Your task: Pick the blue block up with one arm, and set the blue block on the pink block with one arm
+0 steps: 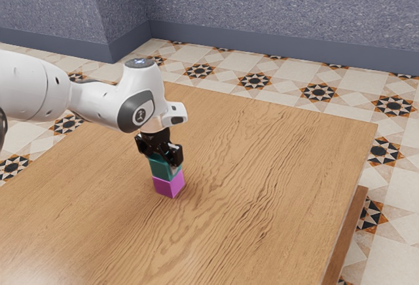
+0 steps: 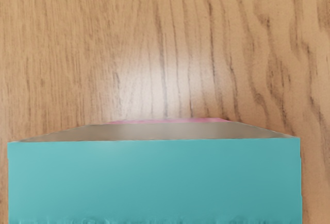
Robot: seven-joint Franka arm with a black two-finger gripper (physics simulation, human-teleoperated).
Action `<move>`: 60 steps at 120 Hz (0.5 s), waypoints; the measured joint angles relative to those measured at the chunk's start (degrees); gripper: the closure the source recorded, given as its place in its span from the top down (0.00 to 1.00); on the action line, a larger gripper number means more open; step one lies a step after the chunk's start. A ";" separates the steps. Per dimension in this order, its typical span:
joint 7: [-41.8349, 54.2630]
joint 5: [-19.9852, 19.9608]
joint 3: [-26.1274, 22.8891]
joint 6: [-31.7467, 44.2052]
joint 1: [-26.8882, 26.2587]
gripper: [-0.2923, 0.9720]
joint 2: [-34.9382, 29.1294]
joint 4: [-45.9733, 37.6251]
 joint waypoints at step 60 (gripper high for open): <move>1.10 2.07 -3.08 -13.68 1.12 0.75 -18.12 3.56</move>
